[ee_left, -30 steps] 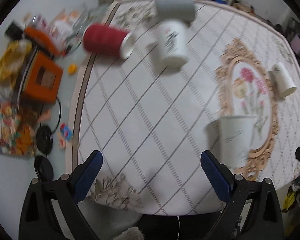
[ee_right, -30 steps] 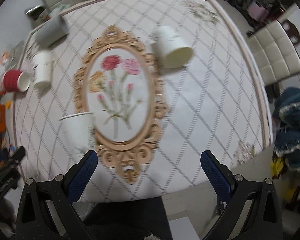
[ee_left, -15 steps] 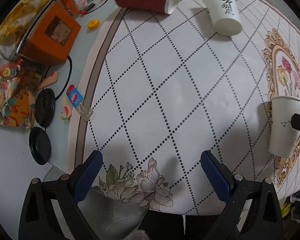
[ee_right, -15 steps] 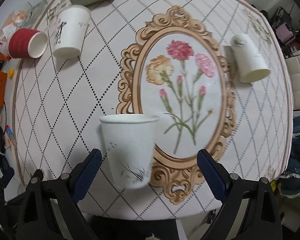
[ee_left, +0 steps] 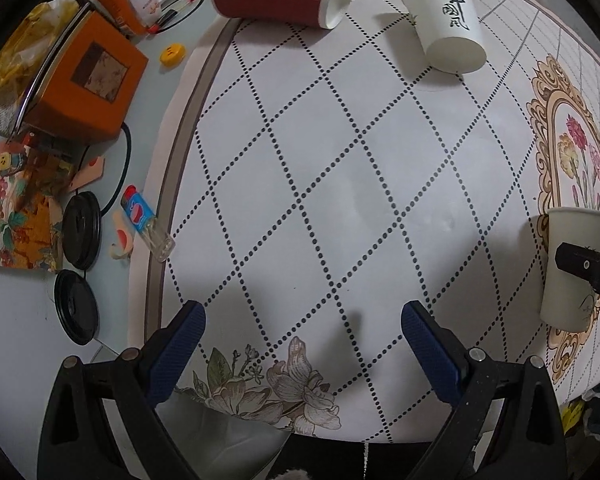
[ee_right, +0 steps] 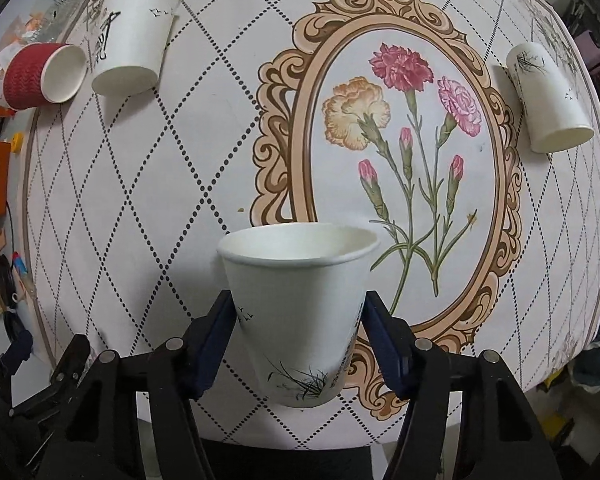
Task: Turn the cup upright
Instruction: 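Lower the white cup upright onto the flower oval and open the right tool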
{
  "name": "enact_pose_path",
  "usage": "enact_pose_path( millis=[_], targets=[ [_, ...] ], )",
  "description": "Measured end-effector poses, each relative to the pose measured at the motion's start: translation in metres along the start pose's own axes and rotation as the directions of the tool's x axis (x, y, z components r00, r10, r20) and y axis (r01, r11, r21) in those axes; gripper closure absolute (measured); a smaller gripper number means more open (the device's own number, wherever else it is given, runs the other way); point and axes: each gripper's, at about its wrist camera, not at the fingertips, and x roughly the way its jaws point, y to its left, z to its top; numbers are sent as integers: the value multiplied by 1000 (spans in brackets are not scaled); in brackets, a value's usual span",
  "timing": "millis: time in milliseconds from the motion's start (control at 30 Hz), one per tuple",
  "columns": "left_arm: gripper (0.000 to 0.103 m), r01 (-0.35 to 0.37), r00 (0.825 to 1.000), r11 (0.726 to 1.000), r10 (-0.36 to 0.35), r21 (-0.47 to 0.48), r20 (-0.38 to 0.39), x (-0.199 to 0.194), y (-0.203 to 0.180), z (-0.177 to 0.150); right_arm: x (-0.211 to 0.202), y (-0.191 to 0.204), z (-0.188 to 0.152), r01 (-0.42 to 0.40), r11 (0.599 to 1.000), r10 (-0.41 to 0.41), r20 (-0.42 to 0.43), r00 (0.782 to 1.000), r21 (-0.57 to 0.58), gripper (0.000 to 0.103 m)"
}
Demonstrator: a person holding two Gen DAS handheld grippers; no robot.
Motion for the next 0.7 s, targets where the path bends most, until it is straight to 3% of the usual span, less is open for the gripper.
enact_pose_path(
  millis=[233, 467, 600, 700],
  targets=[
    [3, 26, 1000, 1000, -26, -1, 10, -11, -10, 6, -29, -18, 2, -52, 998, 49, 84, 995, 27, 38],
    [3, 66, 998, 997, -67, -35, -9, -11, -16, 29, -61, -24, 22, -93, 995, 80, 273, 959, 33, 38],
    [3, 59, 998, 997, -59, -42, -1, -6, -21, 48, -68, -25, 49, -92, 995, 65, 405, 912, 46, 38],
    [3, 45, 999, 998, -45, -41, 9, -1, -25, 62, -64, -23, 61, -78, 996, 40, 512, 858, 52, 38]
  ],
)
